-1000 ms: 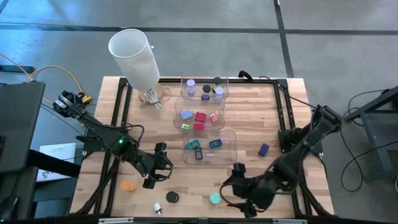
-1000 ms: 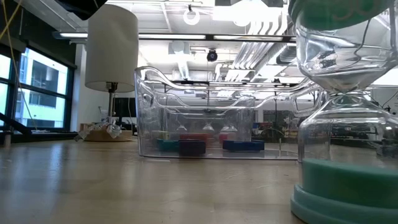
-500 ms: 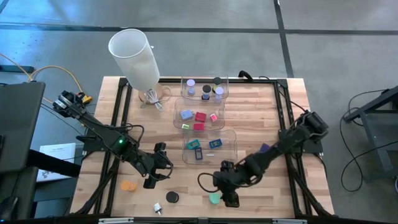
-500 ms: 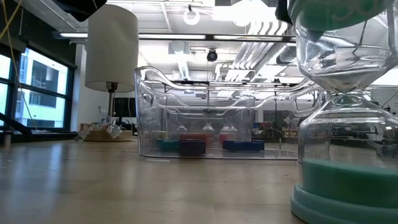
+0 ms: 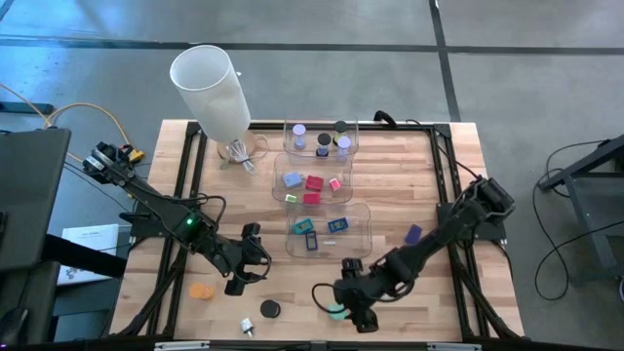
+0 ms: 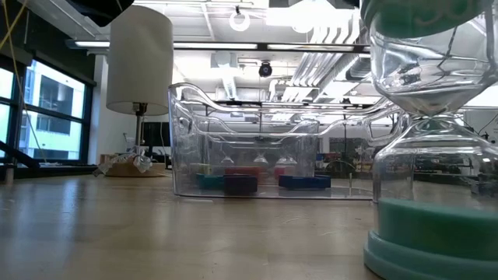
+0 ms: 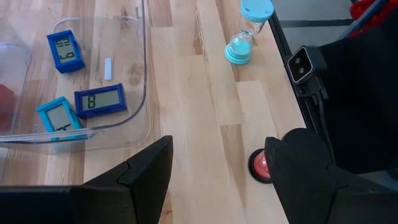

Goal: Pick & Place Office items
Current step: Put the light blue hourglass into the top transparent bin

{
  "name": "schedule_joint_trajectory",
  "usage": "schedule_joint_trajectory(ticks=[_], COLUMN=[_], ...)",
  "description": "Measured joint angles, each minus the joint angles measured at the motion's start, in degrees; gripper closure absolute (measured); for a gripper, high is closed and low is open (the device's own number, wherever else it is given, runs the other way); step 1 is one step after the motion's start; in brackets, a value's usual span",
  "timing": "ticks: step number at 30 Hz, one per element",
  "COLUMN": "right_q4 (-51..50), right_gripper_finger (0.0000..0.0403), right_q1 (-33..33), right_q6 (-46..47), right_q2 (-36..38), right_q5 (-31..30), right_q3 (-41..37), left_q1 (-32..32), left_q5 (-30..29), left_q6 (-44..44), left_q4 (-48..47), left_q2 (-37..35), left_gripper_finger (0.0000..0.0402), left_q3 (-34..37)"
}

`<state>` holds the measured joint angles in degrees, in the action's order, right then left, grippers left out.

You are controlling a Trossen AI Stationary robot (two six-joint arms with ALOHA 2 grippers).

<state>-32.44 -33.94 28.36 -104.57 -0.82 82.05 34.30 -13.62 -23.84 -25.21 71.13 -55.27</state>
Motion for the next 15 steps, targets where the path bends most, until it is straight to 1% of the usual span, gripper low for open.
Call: schedule_joint_trajectory(ticks=[3,8,12,15], right_q4=[-4.4,-14.3,-20.8,-23.8], right_gripper_finger=[0.0066,0.0066,0.0066,0.0066], right_q1=[-1.2,-2.7,-2.7,-1.9], right_q6=[-1.3,-1.4,-0.8,-2.0], right_q2=[0.2,0.2,-1.8,-6.2], right_q5=[-4.4,-11.2,-12.3,-11.1], right_q3=[3.3,11.0,18.1,24.5], left_q1=[0.0,0.0,0.0,0.0], left_q5=[-0.1,-0.1,-0.1,-0.1], left_q6=[0.0,-0.1,-0.1,-0.2], left_q4=[0.0,0.3,0.7,0.8], left_q2=[0.0,0.0,0.0,0.0], left_gripper_finger=[0.0156,0.0156,0.0156,0.0156], left_q3=[0.0,0.0,0.0,0.0])
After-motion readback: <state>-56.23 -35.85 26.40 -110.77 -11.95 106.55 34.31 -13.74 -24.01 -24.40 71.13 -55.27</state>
